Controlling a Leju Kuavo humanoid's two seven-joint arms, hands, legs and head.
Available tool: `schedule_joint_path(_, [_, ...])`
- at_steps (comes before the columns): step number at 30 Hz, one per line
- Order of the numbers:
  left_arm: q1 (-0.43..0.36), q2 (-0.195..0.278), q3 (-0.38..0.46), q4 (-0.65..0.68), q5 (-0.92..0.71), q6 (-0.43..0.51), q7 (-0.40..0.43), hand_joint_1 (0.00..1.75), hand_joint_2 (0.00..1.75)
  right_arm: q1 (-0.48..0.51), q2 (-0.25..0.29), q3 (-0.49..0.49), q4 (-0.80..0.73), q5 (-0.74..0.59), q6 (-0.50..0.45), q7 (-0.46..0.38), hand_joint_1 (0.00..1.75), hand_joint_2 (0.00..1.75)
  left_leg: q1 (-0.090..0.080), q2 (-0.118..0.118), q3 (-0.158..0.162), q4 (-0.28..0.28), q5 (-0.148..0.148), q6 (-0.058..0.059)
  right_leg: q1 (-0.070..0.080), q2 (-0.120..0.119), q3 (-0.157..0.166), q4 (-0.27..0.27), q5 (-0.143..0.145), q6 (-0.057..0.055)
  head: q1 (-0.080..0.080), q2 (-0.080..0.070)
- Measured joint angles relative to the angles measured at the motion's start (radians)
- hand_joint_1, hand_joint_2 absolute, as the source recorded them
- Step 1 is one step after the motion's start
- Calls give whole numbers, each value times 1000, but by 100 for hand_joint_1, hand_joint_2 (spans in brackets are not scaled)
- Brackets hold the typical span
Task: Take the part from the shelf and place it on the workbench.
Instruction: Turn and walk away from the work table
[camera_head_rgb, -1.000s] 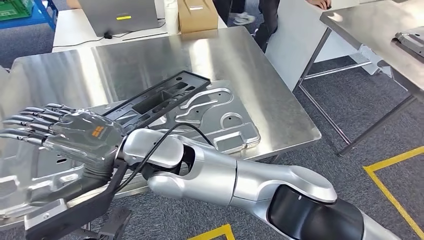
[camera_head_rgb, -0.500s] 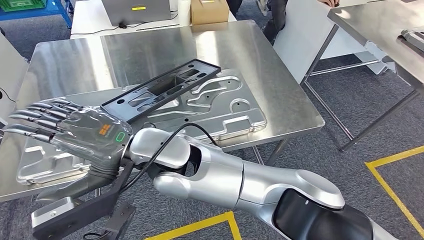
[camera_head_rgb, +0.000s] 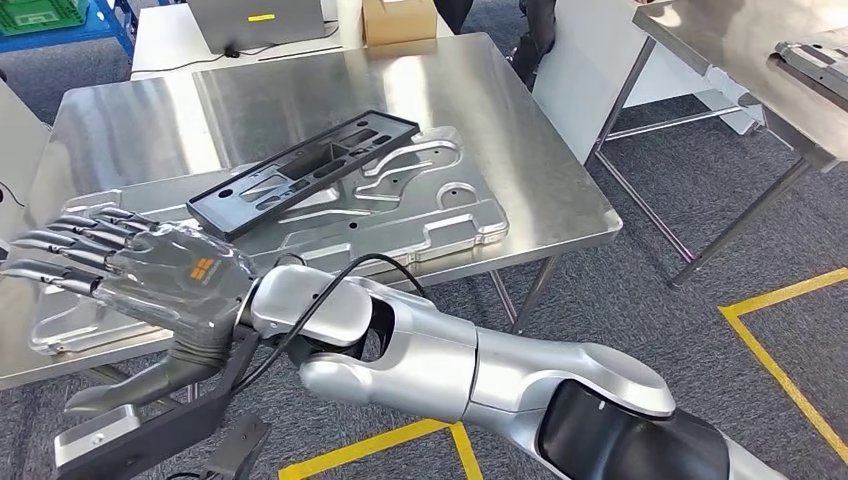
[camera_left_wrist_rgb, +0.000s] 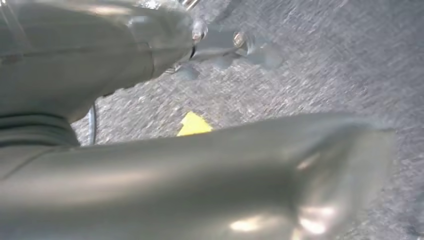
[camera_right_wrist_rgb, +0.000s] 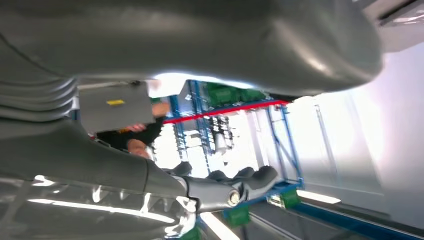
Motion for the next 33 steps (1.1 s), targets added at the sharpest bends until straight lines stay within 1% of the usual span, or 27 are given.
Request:
schedule_joint_path(2, [1,0,-3,0,0,0,-1,0,0,3,0,-5,0,9,1,-3,0,0,1,-2,-7,-1,7,9,1,1,-6,4,3,6,1,0])
schedule_joint_path(3, [0,0,-4,-1,1,0,-2,0,0,3,0,-8,0,14,2,-3,0,0,4,-3,-9,-1,10,16,-1,2,-10,9,-2,11,2,0])
schedule_joint_path(4, [0,0,-6,-2,2,0,-2,0,0,4,0,-12,0,20,2,-3,0,0,6,-2,-12,-2,14,22,-3,3,-18,27,-18,18,4,0])
schedule_joint_path(5, [-1,0,-8,-2,3,0,-2,0,0,4,0,-15,0,25,3,-2,0,0,9,-2,-16,-3,17,28,-7,3,-35,67,-45,25,7,0])
schedule_joint_path(7, [0,1,-12,-4,4,0,-3,0,0,4,-2,-22,0,35,2,4,0,0,12,0,-25,-3,23,34,-16,3,-91,199,-114,35,15,0])
schedule_joint_path(8, [0,1,-14,-4,4,0,-3,0,0,5,-4,-25,1,39,2,9,0,0,13,1,-29,-3,26,34,-21,3,-116,259,-137,38,18,0])
schedule_joint_path(9, [0,1,-15,-4,4,0,-3,0,0,6,-6,-27,2,44,1,14,0,0,15,1,-32,-3,28,33,-25,3,-127,290,-142,41,20,0])
schedule_joint_path(10, [0,2,-17,-4,4,0,-3,0,0,6,-7,-31,3,48,0,18,0,0,16,2,-33,-3,29,32,-28,3,-118,280,-129,43,22,0])
schedule_joint_path(11, [0,2,-17,-4,4,0,-3,0,0,5,-9,-34,4,51,-1,22,0,0,18,2,-34,-3,30,30,-31,3,-89,231,-100,44,24,0])
schedule_joint_path(12, [0,2,-18,-4,4,0,-3,0,0,3,-9,-38,6,55,-3,25,0,0,20,1,-33,-3,31,29,-33,3,-49,158,-65,45,26,0])
schedule_joint_path(13, [-1,2,-19,-4,4,0,-3,0,0,1,-10,-44,9,57,-5,28,0,0,21,1,-34,-3,32,25,-33,3,-13,88,-40,45,29,0])
schedule_joint_path(14, [-2,3,-19,-5,4,0,-3,0,0,-2,-10,-50,11,60,-9,31,0,0,20,0,-37,-3,34,20,-32,4,13,36,-26,46,31,0])
schedule_joint_path(15, [-2,4,-20,-5,3,0,-2,0,0,-4,-10,-55,15,62,-14,33,0,0,20,-1,-40,-4,37,14,-29,5,23,9,-23,46,32,0])
schedule_joint_path(16, [-2,5,-21,-6,2,0,-1,0,0,-5,-11,-60,21,63,-21,35,0,0,19,-1,-43,-7,41,6,-25,5,23,3,-27,46,32,0])
schedule_joint_path(17, [-2,5,-23,-6,0,-1,1,0,0,-5,-12,-63,25,65,-28,37,0,0,20,-1,-43,-12,45,-1,-24,6,20,1,-25,42,32,0])
schedule_joint_path(18, [-1,7,-24,-6,-2,-2,4,0,0,-5,-12,-65,30,67,-36,39,0,0,21,-1,-44,-13,44,-7,-25,6,19,-2,-21,37,30,0])
schedule_joint_path(19, [-1,9,-27,-6,-5,-2,8,0,0,-5,-11,-67,35,69,-44,39,0,0,21,0,-48,-3,35,-10,-27,5,19,-6,-18,30,26,0])
schedule_joint_path(20, [-1,13,-31,-6,-10,-2,12,0,0,-6,-11,-71,38,70,-51,39,0,0,20,0,-59,25,14,-11,-28,4,19,-9,-14,23,20,0])
schedule_joint_path(21, [-1,19,-36,-6,-14,-1,17,0,0,-6,-10,-75,41,71,-58,39,0,0,18,0,-81,78,-17,-10,-28,3,18,-11,-12,16,13,0])
schedule_joint_path(23, [-1,37,-45,-6,-21,0,26,0,0,-5,-10,-82,48,74,-70,37,0,0,10,0,-135,212,-77,-8,-21,2,16,-10,-9,7,2,0])
schedule_joint_path(24, [-2,49,-48,-6,-22,0,28,0,0,-5,-10,-84,50,78,-74,37,0,0,6,0,-152,257,-89,-7,-18,3,14,-10,-8,4,0,0])
schedule_joint_path(25, [-3,63,-49,-7,-22,-1,29,0,0,-5,-10,-86,51,82,-77,38,0,0,2,-1,-152,262,-82,-5,-16,4,14,-9,-7,3,0,0])
schedule_joint_path(26, [-6,79,-49,-9,-21,-2,29,0,0,-6,-10,-88,51,84,-80,42,0,0,0,-1,-133,229,-58,-3,-14,5,14,-7,-7,3,-1,0])
schedule_joint_path(28, [-18,109,-50,-14,-15,-2,30,0,0,-14,-8,-92,43,81,-85,57,0,0,-4,1,-69,98,1,0,-11,6,11,0,-9,4,-4,0])
schedule_joint_path(29, [-26,123,-49,-16,-8,-1,32,0,0,-19,-7,-95,37,76,-89,65,0,0,-5,1,-44,44,19,2,-9,7,7,6,-10,6,-5,0])
schedule_joint_path(30, [-34,135,-48,-19,2,0,36,0,0,-24,-6,-97,30,69,-92,71,0,0,-6,0,-31,10,27,4,-7,6,3,9,-10,7,-6,0])
schedule_joint_path(33, [-45,169,-38,-25,43,-10,46,0,0,-33,-4,-99,9,47,-100,86,0,0,-5,-2,-33,-3,29,14,-5,6,-5,11,-8,14,-5,0])
